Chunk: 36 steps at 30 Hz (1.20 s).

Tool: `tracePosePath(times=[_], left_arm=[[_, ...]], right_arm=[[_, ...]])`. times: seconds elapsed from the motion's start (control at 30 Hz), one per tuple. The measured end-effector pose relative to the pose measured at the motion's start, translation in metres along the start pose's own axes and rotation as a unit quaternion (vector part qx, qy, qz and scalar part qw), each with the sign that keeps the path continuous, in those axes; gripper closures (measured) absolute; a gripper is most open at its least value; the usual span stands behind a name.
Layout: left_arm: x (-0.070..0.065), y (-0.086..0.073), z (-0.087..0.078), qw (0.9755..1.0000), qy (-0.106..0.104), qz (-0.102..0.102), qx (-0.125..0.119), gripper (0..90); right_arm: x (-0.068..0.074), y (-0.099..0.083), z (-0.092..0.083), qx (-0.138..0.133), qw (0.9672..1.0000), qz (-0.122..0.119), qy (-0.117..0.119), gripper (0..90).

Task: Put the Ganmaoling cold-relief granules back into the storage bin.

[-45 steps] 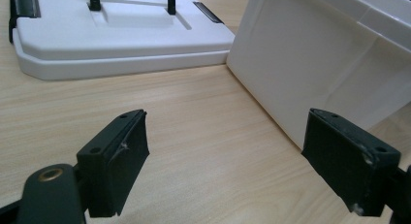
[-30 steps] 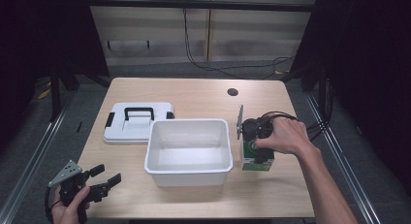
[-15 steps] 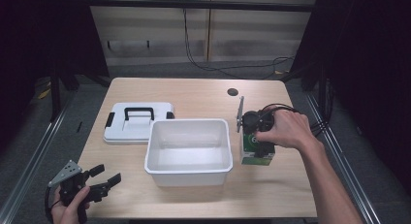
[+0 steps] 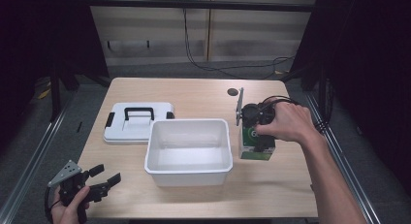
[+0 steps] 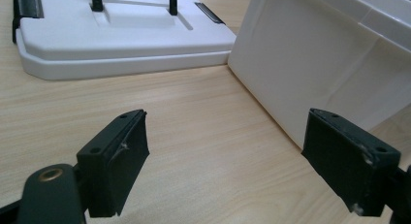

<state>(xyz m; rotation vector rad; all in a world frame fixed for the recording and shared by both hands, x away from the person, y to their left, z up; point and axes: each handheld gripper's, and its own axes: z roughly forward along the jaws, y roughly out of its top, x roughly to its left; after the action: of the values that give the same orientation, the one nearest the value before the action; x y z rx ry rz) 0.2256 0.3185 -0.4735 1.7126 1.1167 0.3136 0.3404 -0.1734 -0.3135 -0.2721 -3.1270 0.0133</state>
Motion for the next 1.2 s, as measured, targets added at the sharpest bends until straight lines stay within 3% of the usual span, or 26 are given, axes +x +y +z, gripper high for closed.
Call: tracePosePath(times=[0.43,0.77,1.2], left_arm=[[0.0,0.0,0.0,1.0,0.0,0.0,-0.001,16.1],[0.0,0.0,0.0,1.0,-0.001,0.004,0.001,16.1],[0.0,0.0,0.0,1.0,-0.001,0.003,0.0,16.1]], right_arm=[[-0.003,-0.001,-0.022,-0.005,0.9999,0.01,0.003,15.9],[-0.003,-0.004,-0.048,-0.016,0.9997,0.014,-0.012,15.9],[0.0,0.019,-0.06,-0.02,0.9997,-0.008,-0.012,15.9]])
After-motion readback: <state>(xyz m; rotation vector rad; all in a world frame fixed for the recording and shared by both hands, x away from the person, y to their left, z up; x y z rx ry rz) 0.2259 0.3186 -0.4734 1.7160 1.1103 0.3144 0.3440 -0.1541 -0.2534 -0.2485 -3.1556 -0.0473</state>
